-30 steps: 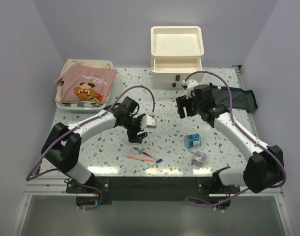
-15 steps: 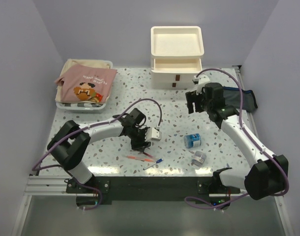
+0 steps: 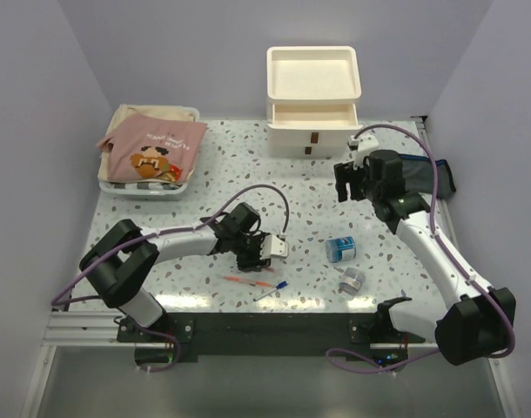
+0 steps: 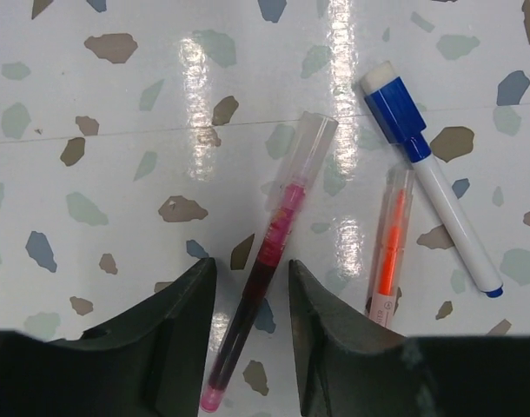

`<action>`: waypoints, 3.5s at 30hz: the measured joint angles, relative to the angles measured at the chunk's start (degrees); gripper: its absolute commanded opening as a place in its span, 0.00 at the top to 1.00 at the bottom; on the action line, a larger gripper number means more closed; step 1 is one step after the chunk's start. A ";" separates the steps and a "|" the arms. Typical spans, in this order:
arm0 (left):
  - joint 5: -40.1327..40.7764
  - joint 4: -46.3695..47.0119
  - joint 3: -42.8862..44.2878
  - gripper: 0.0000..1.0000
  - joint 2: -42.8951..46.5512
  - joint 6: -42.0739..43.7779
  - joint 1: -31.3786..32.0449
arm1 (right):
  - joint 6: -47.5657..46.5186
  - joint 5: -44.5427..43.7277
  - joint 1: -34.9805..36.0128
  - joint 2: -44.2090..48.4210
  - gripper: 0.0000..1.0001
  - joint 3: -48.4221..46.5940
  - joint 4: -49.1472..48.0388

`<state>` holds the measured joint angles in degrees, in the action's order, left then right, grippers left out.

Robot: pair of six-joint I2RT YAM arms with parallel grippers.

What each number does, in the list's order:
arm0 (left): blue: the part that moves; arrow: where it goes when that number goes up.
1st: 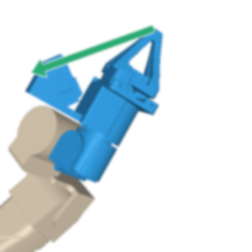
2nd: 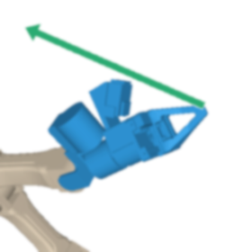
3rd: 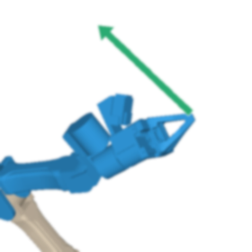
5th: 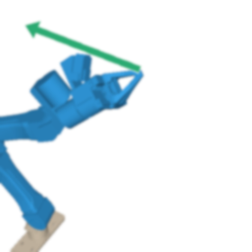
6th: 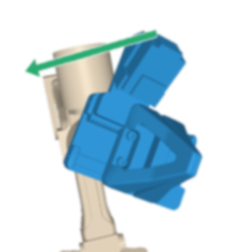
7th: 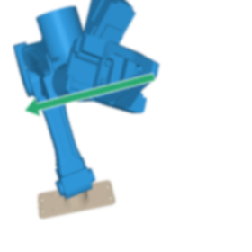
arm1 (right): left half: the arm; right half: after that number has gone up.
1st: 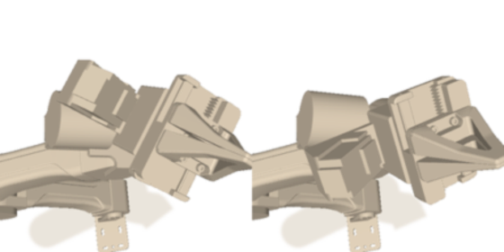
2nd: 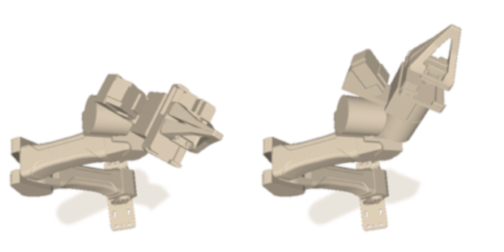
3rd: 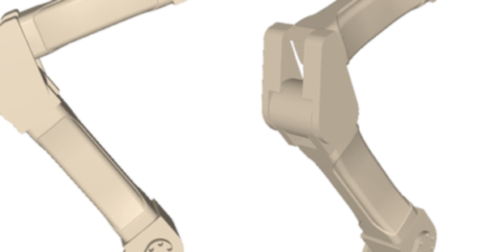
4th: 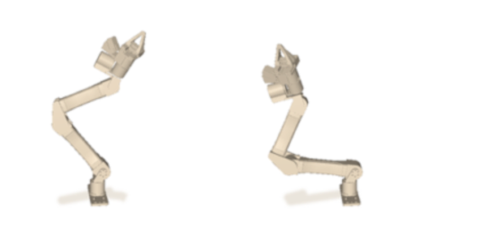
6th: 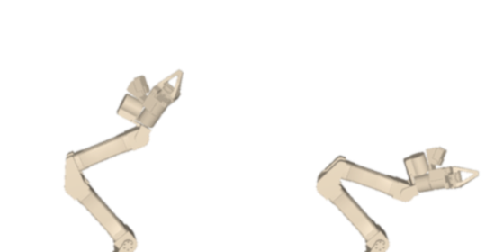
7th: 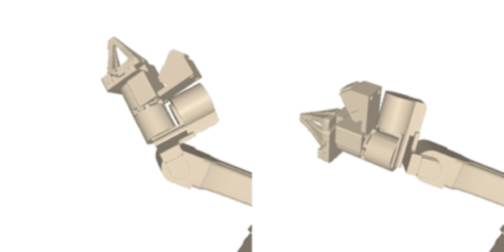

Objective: Sort the stationery into containers
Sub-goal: Move the pen to the center of the board, then pick up the pen from the center of the board, then place the pen in the drawer, then pick up the pen from the center of the board.

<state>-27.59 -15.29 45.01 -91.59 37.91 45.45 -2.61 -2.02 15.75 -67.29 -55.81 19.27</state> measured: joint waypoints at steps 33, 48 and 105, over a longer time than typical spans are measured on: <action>-1.38 -21.64 33.81 1.00 -3.87 6.03 -5.05 | 0.59 -0.37 -6.84 -0.11 0.23 -4.70 1.27; 10.19 1.36 53.18 1.00 -9.14 10.73 -5.22 | 1.38 -0.44 -9.66 -2.97 0.23 -5.16 -0.72; -2.69 -23.47 8.76 0.55 10.71 8.81 -6.43 | 5.97 6.32 -15.43 -6.03 0.24 0.87 -2.97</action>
<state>-30.28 -38.76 53.78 -80.88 46.72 39.03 3.36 4.29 0.32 -73.32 -54.94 16.29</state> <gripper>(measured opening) 0.477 0.766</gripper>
